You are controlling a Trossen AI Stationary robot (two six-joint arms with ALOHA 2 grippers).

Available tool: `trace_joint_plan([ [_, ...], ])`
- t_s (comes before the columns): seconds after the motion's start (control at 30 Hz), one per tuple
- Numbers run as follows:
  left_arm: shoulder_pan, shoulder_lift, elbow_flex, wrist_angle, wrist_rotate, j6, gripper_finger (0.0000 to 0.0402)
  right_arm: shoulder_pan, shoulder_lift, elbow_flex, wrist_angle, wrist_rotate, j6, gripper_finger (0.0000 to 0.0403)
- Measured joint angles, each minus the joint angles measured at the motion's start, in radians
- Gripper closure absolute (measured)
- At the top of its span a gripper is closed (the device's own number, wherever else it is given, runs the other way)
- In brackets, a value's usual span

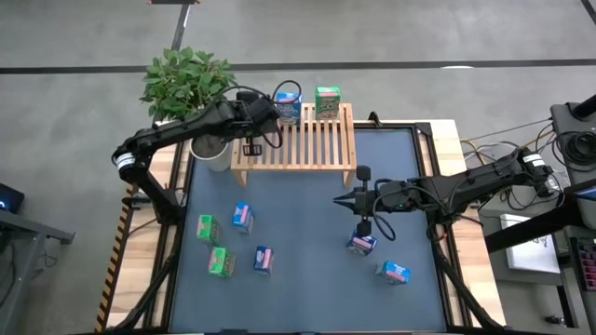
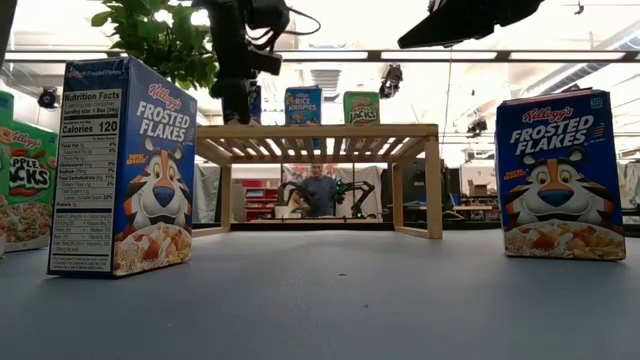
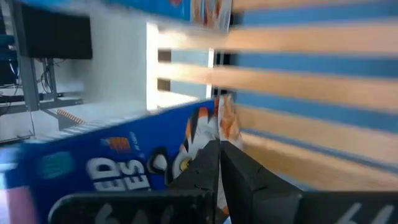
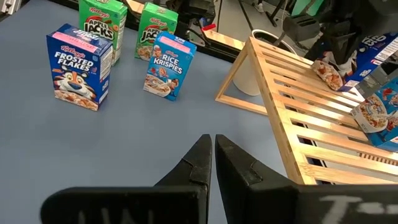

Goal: Stack cereal on shelf
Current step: Put the top blue cereal box on the shelf

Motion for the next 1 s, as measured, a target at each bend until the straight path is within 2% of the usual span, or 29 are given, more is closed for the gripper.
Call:
trace_joint_plan([
  [0.27, -0.089, -0.005, 0.128, -0.129, 0.005, -0.063, 0.0402, 0.000, 0.000, 0.000, 0.000, 0.000, -0.007, 0.0390],
  [0.4, -0.106, -0.018, 0.143, -0.212, 0.119, -0.044, 0.0402, 0.000, 0.000, 0.000, 0.000, 0.000, -0.007, 0.0390],
  [0.47, -0.104, -0.021, 0.119, -0.210, 0.133, -0.053, 0.0402, 0.000, 0.000, 0.000, 0.000, 0.000, -0.007, 0.0390],
  [0.7, -0.070, -0.021, 0.007, -0.133, -0.082, -0.053, 0.0402, 0.000, 0.000, 0.000, 0.000, 0.000, -0.007, 0.0390],
  [1.0, -0.014, -0.015, -0.048, -0.053, -0.117, -0.018, 0.0402, 0.000, 0.000, 0.000, 0.000, 0.000, -0.013, 0.0390],
])
